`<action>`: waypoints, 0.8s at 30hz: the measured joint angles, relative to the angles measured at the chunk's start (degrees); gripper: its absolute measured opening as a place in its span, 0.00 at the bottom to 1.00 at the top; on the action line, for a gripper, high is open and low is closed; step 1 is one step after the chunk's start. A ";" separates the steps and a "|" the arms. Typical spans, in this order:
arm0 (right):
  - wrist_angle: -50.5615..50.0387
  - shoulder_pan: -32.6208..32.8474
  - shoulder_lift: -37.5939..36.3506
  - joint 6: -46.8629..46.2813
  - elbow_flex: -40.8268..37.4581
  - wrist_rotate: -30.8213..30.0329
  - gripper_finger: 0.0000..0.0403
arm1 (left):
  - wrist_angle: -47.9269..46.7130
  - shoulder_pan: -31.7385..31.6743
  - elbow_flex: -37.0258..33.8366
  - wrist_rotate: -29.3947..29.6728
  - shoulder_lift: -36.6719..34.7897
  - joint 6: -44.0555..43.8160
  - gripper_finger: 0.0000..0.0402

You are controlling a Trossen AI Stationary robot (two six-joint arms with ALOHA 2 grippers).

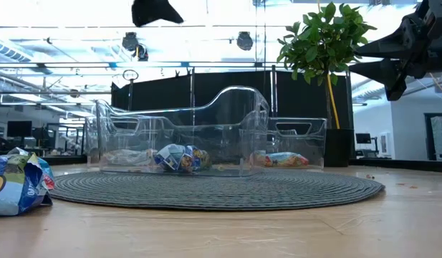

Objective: Pick and place Granola Bars by type
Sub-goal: Put the blue granola bar into the bottom transparent bin

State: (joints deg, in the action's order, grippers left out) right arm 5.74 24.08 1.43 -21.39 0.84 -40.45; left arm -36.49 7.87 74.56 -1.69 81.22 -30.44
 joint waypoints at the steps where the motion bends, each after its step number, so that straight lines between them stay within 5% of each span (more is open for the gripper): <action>1: 0.02 0.02 0.00 -0.02 0.02 0.00 0.42 | 0.10 1.29 0.01 0.02 -0.52 0.01 0.82; 10: 0.02 0.02 0.00 -0.02 0.02 0.00 0.42 | -6.69 9.68 0.00 2.56 -1.85 -9.04 0.90; 24: 0.01 0.01 0.00 -0.01 0.02 0.00 0.42 | -15.52 21.92 0.02 16.44 -1.48 -21.80 0.90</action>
State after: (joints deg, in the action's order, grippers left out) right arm 5.75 24.09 1.43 -21.40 0.86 -40.44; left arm -52.01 29.78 74.59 14.74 79.75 -52.25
